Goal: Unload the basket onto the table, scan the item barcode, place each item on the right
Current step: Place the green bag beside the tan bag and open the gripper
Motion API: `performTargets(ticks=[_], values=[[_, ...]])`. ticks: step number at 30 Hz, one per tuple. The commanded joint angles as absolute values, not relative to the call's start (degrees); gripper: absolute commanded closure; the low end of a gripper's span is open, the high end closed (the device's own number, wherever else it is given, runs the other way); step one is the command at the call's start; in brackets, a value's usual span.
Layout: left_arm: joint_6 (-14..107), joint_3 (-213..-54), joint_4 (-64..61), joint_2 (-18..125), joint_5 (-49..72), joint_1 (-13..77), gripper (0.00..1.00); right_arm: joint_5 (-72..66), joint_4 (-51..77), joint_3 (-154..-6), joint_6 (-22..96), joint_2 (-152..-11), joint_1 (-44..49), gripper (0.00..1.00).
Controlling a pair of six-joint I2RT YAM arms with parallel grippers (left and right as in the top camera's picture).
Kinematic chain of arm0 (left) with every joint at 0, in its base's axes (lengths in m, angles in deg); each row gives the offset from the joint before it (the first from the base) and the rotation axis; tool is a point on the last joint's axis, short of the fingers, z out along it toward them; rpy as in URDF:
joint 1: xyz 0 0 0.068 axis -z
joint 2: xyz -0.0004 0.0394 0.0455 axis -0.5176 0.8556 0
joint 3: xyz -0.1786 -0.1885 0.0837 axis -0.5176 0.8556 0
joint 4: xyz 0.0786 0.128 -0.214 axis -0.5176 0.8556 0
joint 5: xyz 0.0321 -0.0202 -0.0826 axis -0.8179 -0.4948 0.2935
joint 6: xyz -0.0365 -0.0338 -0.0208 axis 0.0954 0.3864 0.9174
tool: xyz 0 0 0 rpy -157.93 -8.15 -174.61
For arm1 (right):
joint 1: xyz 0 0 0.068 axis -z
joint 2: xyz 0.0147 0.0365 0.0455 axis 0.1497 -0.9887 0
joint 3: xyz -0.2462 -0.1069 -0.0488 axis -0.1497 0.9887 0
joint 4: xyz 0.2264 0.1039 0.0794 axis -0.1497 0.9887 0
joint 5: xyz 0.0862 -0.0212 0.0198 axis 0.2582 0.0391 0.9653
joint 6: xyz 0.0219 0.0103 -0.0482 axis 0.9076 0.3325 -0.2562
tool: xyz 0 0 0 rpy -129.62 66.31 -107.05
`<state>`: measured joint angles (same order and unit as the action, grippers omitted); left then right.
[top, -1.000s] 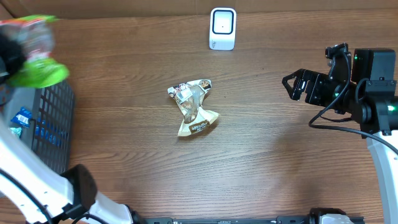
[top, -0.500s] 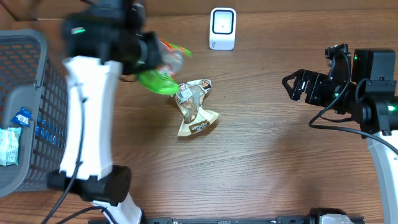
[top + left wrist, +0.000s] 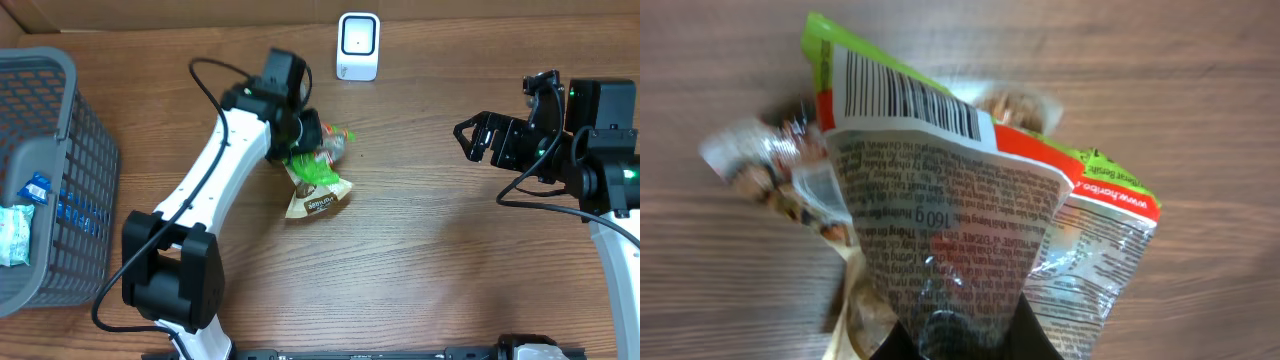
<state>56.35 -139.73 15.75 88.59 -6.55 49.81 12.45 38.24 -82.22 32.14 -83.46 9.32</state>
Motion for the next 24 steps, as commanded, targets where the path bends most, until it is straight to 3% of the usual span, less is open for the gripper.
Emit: performTargets(ticks=[1, 10, 12, 14, 16, 24], values=[[57.6, -134.9, 14.2, 88.7, -4.9, 50.2, 0.96, 12.5, 37.9, -83.3, 32.2, -83.4, 9.5, 0.00], [57.5, -127.0, 15.4, 88.8, -7.9, 50.1, 0.95, 12.6, 37.9, -83.3, 32.2, -83.4, 9.5, 0.00], [56.9, -127.0, 15.8, 88.8, -7.9, 50.0, 0.79, 12.6, 37.9, -83.3, 32.2, -83.4, 9.5, 0.00], [56.2, -127.3, 15.9, 88.8, -7.7, 50.0, 0.55, 12.6, 37.9, -83.3, 32.2, -83.4, 9.5, 0.00], [56.2, -128.5, 17.0, 88.8, -7.6, 50.0, 0.42, 12.6, 38.0, -83.3, 32.2, -83.4, 9.5, 0.00], [50.6, -148.3, 31.7, 88.3, -10.4, 46.6, 0.33, 12.5, 38.3, -83.3, 32.2, -83.4, 9.5, 0.00]])
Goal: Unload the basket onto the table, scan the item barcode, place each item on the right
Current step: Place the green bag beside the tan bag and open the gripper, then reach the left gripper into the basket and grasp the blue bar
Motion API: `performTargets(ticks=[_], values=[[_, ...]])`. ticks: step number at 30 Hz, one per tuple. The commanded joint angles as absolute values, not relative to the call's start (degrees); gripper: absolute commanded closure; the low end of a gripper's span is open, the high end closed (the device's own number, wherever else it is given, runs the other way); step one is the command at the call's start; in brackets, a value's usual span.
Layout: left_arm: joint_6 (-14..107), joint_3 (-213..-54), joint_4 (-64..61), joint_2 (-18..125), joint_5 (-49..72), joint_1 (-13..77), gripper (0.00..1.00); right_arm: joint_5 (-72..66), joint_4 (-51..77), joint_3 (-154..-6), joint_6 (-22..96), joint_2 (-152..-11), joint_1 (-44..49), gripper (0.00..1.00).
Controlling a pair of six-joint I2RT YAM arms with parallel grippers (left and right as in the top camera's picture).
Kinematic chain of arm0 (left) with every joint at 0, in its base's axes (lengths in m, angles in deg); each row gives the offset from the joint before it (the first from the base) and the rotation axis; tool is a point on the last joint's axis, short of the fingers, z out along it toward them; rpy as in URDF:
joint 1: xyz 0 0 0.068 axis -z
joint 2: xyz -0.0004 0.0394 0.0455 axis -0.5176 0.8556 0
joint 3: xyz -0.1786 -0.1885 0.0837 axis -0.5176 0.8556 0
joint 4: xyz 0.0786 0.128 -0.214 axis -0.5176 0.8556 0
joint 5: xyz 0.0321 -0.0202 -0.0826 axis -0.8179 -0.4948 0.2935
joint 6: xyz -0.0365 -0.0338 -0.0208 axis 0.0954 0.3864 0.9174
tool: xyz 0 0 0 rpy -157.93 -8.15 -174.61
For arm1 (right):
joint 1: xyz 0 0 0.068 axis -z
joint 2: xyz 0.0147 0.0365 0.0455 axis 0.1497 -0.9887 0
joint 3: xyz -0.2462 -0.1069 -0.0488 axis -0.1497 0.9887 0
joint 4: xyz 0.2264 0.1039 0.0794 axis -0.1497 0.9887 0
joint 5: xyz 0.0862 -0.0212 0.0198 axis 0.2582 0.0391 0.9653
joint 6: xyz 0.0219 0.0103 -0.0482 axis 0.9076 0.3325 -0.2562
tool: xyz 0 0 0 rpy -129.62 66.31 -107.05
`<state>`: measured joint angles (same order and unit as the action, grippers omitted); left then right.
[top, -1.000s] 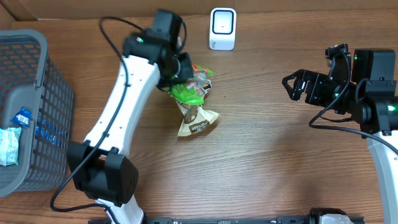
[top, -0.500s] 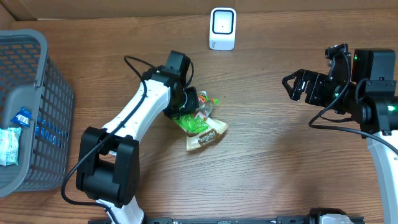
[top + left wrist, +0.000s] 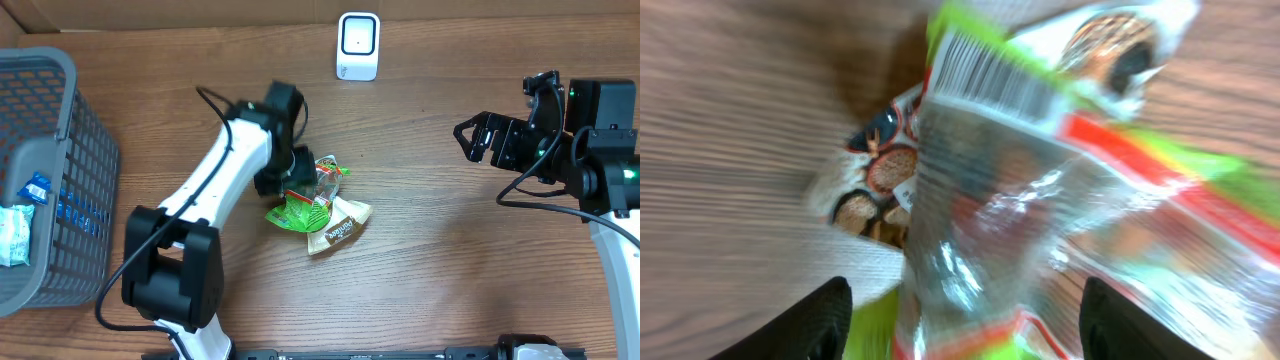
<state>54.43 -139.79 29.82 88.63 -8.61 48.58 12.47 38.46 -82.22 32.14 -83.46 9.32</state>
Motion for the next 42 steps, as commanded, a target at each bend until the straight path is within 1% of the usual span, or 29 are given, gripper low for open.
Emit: performTargets(ticks=[1, 4, 6, 11, 13, 14, 15, 22, 25, 27, 30, 34, 42], values=[[49.5, -152.2, 34.2, 88.3, -10.6, 45.8, 0.31, 12.5, 38.3, -83.3, 32.2, -83.4, 9.5, 0.00], [46.9, -164.1, 41.1, 88.3, -10.6, 42.9, 0.25, 12.5, 38.3, -83.3, 32.1, -83.4, 9.5, 0.00], [46.2, -171.0, 45.1, 88.3, -10.6, 40.6, 0.25, 12.5, 38.3, -83.3, 32.2, -83.4, 9.5, 0.00], [46.1, -186.5, 56.1, 88.2, -10.9, 31.8, 0.25, 12.5, 38.3, -83.3, 32.2, -83.4, 9.5, 0.00], [46.1, -191.3, 60.4, 88.2, -12.1, 27.4, 0.27, 12.5, 38.3, -83.3, 32.2, -83.4, 9.5, 0.00], [45.8, -193.3, 61.6, 88.1, -12.8, 24.9, 0.29, 12.5, 38.3, -83.3, 32.2, -83.4, 9.5, 0.00], [44.2, -193.9, 61.6, 87.5, -12.1, 22.7, 0.30, 12.5, 38.3, -83.3, 32.2, -83.4, 9.5, 0.00], [44.6, -193.8, 61.6, 81.5, -11.9, 3.8, 0.30, 12.6, 38.5, -83.3, 32.2, -83.4, 9.5, 0.00], [44.1, -193.8, 61.6, 81.1, -11.9, -5.0, 0.27, 12.6, 38.5, -83.3, 32.2, -83.4, 9.5, 0.00], [44.2, -193.1, 61.4, 81.4, -12.1, -10.3, 0.23, 12.5, 38.5, -83.3, 32.2, -83.4, 9.5, 0.00], [45.8, -191.6, 60.9, 82.3, -11.8, -16.5, 0.23, 12.5, 38.5, -83.3, 32.2, -83.4, 9.5, 0.00], [46.4, -189.0, 58.7, 84.6, -11.9, -20.2, 0.23, 12.5, 38.5, -83.3, 32.2, -83.4, 9.5, 0.00], [47.1, -183.8, 53.2, 92.9, -12.0, -20.2, 0.22, 12.6, 38.6, -83.3, 32.2, -83.4, 9.5, 0.00]])
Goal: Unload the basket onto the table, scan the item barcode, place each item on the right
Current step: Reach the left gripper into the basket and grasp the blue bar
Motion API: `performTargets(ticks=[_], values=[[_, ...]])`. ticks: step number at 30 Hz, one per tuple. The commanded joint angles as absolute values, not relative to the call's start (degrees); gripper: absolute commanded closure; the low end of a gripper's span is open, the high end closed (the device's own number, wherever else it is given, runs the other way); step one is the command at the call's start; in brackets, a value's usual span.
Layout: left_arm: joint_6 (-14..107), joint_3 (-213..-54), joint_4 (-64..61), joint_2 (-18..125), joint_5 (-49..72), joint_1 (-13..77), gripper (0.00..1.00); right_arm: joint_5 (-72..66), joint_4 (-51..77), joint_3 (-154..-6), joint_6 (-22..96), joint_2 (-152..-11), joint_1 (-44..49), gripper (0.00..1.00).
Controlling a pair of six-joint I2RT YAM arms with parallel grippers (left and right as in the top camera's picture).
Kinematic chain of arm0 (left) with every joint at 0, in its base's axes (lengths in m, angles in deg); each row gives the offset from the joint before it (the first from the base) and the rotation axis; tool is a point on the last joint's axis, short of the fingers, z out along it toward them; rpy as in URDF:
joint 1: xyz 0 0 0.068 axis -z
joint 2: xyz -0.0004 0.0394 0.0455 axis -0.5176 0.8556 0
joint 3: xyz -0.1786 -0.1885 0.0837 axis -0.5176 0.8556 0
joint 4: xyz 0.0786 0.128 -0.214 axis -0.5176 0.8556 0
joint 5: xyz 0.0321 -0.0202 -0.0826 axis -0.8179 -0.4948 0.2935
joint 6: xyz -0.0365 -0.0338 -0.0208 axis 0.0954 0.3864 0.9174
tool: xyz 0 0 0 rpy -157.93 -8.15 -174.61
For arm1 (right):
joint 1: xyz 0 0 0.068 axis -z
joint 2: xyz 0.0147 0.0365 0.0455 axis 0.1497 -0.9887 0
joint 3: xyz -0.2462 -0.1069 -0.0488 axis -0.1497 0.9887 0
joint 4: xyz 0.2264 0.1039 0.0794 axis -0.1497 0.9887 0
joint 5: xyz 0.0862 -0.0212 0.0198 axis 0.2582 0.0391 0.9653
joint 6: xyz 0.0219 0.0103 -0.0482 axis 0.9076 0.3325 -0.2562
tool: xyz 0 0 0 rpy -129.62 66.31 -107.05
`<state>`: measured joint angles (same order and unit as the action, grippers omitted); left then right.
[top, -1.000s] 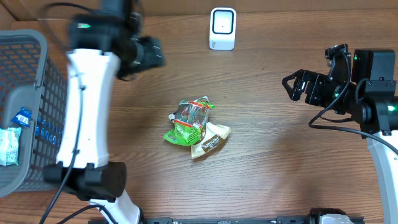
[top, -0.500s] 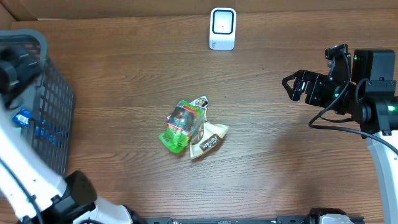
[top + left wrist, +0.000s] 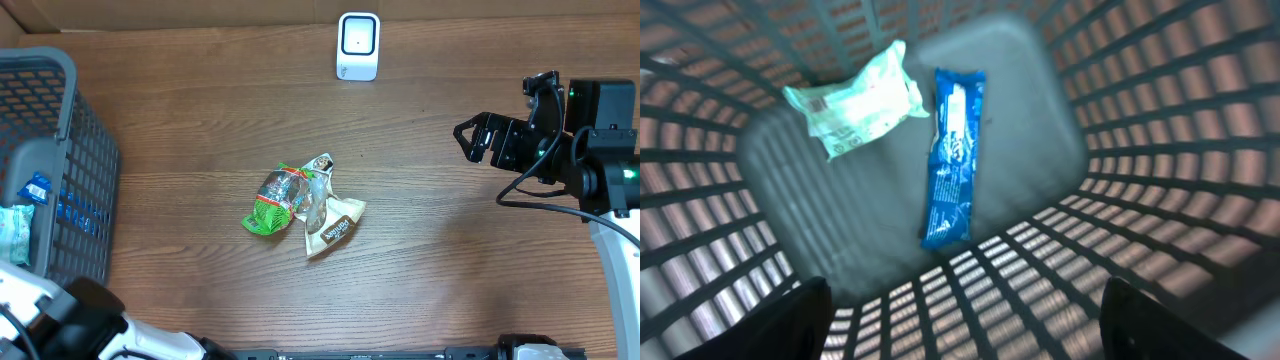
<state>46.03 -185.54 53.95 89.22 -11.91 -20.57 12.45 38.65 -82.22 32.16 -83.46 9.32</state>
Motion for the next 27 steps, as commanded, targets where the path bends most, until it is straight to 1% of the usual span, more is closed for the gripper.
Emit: performTargets(ticks=[1, 5, 7, 12, 19, 27], values=[[47.3, -183.5, 52.9, 94.4, -11.9, -20.2, 0.22, 12.5, 38.8, -83.3, 32.2, -83.4, 9.5, 0.00], [47.3, -183.1, 53.1, 100.4, -11.8, -20.0, 0.22, 12.5, 39.1, -83.3, 32.2, -83.4, 9.5, 0.00], [47.3, -183.1, 53.5, 103.3, -11.9, -19.4, 0.28, 12.5, 39.0, -83.3, 32.2, -83.4, 9.5, 0.00], [48.1, -183.1, 52.9, 110.4, -12.9, -16.0, 0.36, 12.5, 38.7, -83.3, 32.2, -83.4, 9.5, 0.00], [55.3, -182.8, 53.2, 116.1, -22.7, -11.6, 0.36, 12.5, 39.4, -83.3, 32.2, -83.4, 9.5, 0.00], [60.9, -177.0, 51.3, 116.3, -30.2, -11.2, 0.37, 12.5, 39.0, -83.3, 32.2, -83.4, 9.5, 0.00]])
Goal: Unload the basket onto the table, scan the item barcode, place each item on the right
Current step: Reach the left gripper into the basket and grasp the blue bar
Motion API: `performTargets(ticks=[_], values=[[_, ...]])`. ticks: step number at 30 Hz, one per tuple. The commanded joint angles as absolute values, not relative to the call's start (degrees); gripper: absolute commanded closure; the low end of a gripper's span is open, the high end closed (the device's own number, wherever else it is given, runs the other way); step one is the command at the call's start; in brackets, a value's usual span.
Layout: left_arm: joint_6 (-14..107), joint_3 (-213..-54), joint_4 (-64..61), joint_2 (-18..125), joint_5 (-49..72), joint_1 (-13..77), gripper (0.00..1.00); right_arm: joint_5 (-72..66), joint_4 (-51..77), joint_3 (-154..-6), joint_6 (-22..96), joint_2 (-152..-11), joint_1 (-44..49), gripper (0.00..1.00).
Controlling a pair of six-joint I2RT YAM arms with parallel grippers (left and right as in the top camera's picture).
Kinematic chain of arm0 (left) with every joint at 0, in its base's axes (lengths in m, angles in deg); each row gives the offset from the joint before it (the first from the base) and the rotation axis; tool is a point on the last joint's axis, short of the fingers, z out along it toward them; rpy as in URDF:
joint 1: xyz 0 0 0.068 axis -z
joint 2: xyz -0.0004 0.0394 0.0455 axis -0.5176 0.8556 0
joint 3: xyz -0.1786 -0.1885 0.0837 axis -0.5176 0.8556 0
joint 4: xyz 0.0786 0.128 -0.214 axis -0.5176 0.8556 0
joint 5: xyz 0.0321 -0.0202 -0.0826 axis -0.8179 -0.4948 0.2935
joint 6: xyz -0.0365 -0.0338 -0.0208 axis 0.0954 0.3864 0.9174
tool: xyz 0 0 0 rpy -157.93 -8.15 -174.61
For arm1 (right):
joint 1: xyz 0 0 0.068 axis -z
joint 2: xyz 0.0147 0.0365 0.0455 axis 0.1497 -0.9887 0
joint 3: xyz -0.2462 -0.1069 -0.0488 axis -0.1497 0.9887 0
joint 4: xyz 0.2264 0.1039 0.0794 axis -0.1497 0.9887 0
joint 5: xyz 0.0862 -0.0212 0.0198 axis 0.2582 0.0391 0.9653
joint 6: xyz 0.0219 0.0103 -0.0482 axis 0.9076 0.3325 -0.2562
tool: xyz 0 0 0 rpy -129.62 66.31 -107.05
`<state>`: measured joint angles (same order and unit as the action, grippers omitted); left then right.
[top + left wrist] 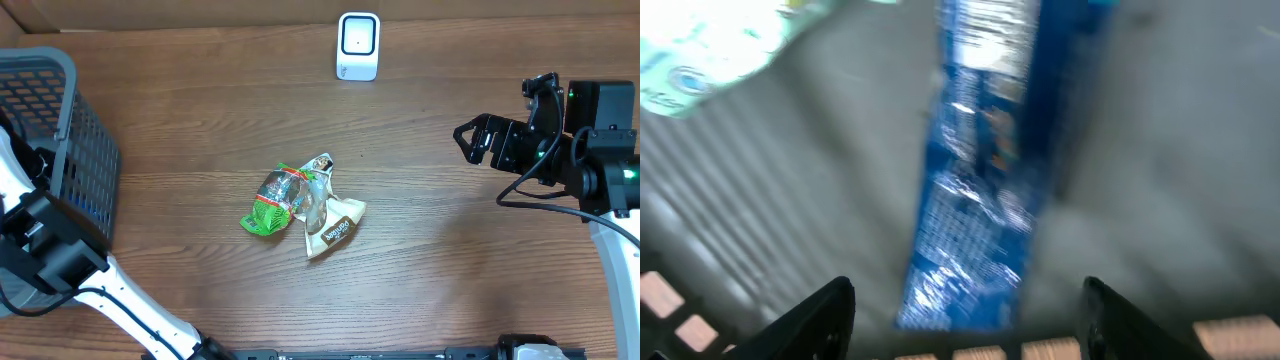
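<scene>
The left wrist view looks down into the grey basket [1160, 120]. A blue packet [980, 180] lies on its floor, close below and just ahead of my open left gripper [965, 330], one finger on either side of its near end. A pale green packet [710, 45] lies at the upper left. In the overhead view the left arm [45, 245] reaches over the basket [60, 100] and hides its gripper. The white scanner [358, 45] stands at the table's far edge. My right gripper [468, 140] hovers open at the right, holding nothing.
A green snack bag and a beige one [300, 205] lie bunched together in the middle of the wooden table [450, 270]. The basket's mesh walls stand on all sides of the left gripper.
My left gripper has dropped from high over the basket to just above its floor, so the blue packet now fills the view. It is still open. The right arm has not moved.
My left gripper first held the green snack bag below the scanner, barcode in view. Then it stood open with the bag on the table. After that it was open high above the basket, and now it is low over the blue packet.
</scene>
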<state>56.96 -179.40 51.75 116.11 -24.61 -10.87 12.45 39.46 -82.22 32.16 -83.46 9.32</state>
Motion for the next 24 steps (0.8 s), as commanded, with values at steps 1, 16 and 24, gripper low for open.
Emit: performTargets(ticks=[1, 16, 24], values=[[61.3, -175.8, 50.7, 116.3, -31.0, -11.1, 0.37, 12.5, 38.9, -83.3, 32.2, -83.4, 9.5, 0.00], [59.8, -166.3, 41.5, 116.3, -27.0, -11.0, 0.87, 12.6, 38.1, -83.3, 32.2, -83.4, 9.5, 0.00], [54.8, -167.2, 41.4, 116.2, -21.4, -11.0, 0.96, 12.6, 38.0, -83.3, 32.2, -83.4, 9.5, 0.00]])
